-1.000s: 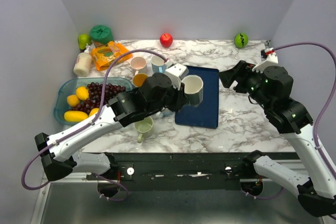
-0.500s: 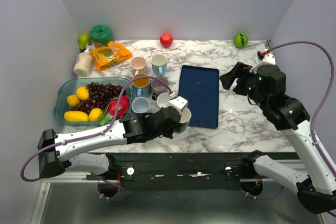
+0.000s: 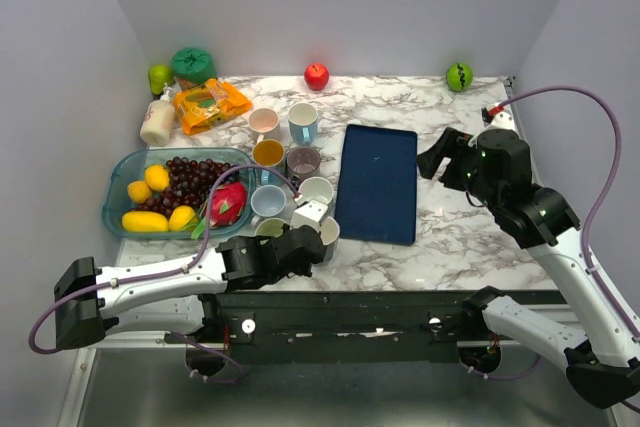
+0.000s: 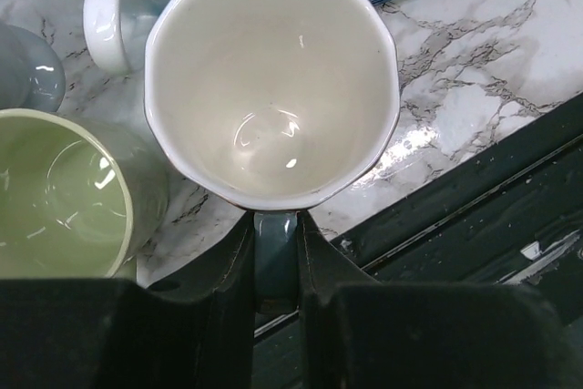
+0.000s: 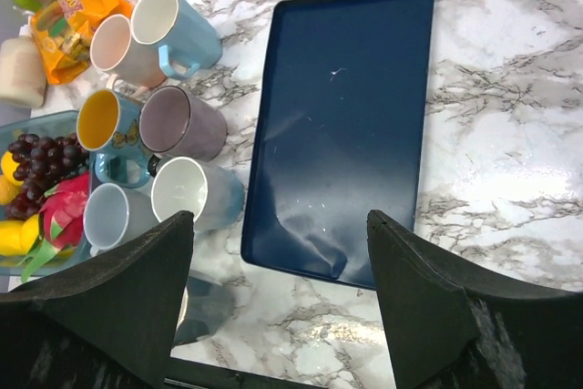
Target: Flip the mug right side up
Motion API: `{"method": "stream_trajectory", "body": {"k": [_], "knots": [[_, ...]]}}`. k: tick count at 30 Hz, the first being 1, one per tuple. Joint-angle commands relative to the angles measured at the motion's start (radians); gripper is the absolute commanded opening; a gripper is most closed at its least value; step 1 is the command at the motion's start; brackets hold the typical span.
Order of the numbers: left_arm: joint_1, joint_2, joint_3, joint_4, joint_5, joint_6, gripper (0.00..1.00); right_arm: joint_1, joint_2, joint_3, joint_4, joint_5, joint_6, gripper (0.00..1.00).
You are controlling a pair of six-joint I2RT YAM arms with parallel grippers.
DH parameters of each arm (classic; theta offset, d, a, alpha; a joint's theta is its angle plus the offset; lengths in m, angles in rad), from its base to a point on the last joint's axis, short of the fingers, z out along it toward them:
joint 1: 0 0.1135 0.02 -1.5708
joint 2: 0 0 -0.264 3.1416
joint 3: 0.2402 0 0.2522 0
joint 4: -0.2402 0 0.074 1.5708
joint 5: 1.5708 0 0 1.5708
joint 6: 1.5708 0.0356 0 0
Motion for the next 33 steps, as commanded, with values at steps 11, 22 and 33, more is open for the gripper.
{"method": "stream_trajectory", "body": {"k": [11,22,33], "knots": [[-0.003,0.019,-0.115,0.265,-0.15,-0.011,0.12,-0.004,-0.013,-0.046,-0.032,-0.015,0.044,0.83],[-0.004,-0.104,-0.062,0.155,-0.162,-0.025,0.92,-0.007,-0.032,-0.06,-0.042,-0.005,0.068,0.84],[-0.004,-0.113,0.366,-0.137,-0.375,0.088,0.99,-0.007,-0.024,-0.003,-0.05,0.07,0.013,0.86]]}}
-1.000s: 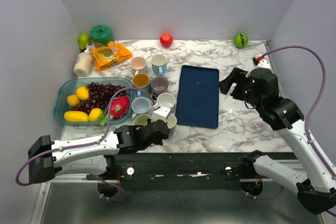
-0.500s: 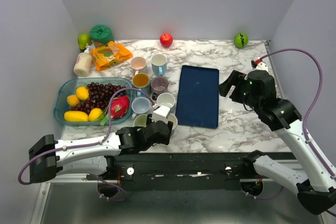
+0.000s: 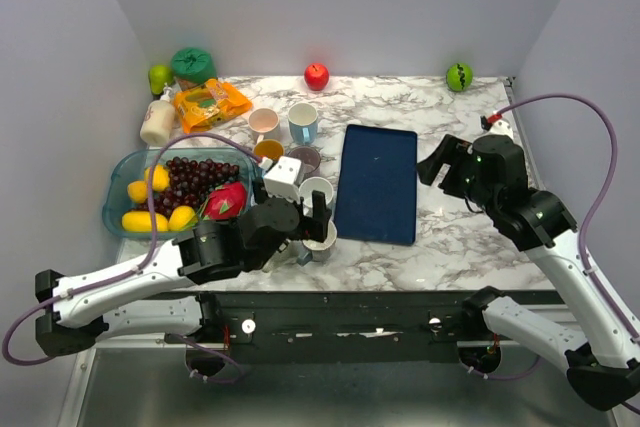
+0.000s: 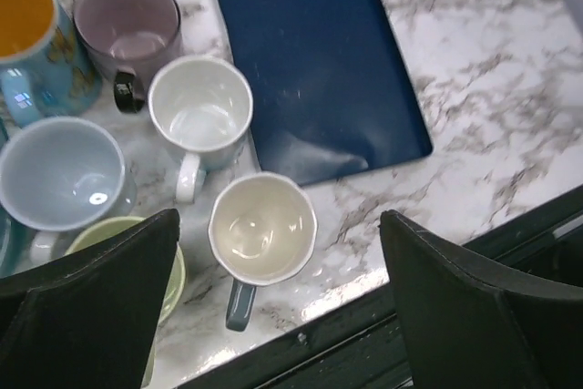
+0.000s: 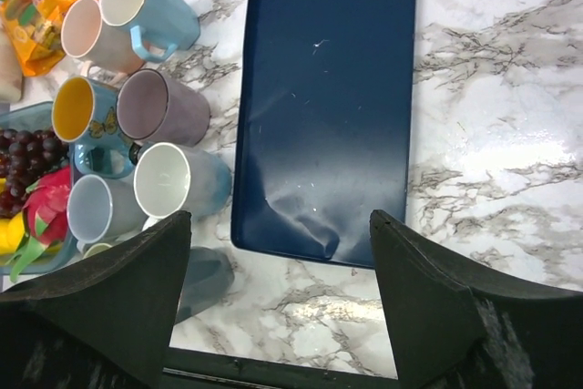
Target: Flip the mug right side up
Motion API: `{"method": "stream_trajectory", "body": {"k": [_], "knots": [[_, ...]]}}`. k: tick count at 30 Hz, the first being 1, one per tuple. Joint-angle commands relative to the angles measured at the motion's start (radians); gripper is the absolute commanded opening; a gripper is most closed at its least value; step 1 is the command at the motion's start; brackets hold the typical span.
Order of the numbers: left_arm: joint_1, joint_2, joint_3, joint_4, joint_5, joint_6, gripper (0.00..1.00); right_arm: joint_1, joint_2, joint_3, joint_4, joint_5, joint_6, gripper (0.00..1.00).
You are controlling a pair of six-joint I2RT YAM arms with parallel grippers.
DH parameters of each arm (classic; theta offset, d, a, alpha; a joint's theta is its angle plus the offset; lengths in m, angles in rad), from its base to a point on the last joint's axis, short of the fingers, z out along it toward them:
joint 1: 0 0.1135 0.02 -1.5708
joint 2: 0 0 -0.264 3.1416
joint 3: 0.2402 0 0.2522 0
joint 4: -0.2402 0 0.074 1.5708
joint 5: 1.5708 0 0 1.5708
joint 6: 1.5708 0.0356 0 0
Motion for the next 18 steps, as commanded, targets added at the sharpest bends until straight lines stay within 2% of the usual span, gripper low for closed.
{"method": "stream_trajectory", "body": {"k": [1,7,18], "knots": [[-0.002,0.002,0.198,-0.112,-0.161,0.113,0.99,-0.006,-0.016,0.052,-0.014,0.073,-0.047,0.86],[-0.002,0.02,0.375,-0.116,-0.206,0.259,0.99,-0.008,-0.042,0.143,-0.013,0.106,-0.102,0.87],[-0.002,0.023,0.493,-0.107,-0.226,0.422,0.99,-0.008,-0.082,0.246,0.007,0.086,-0.167,0.89]]}}
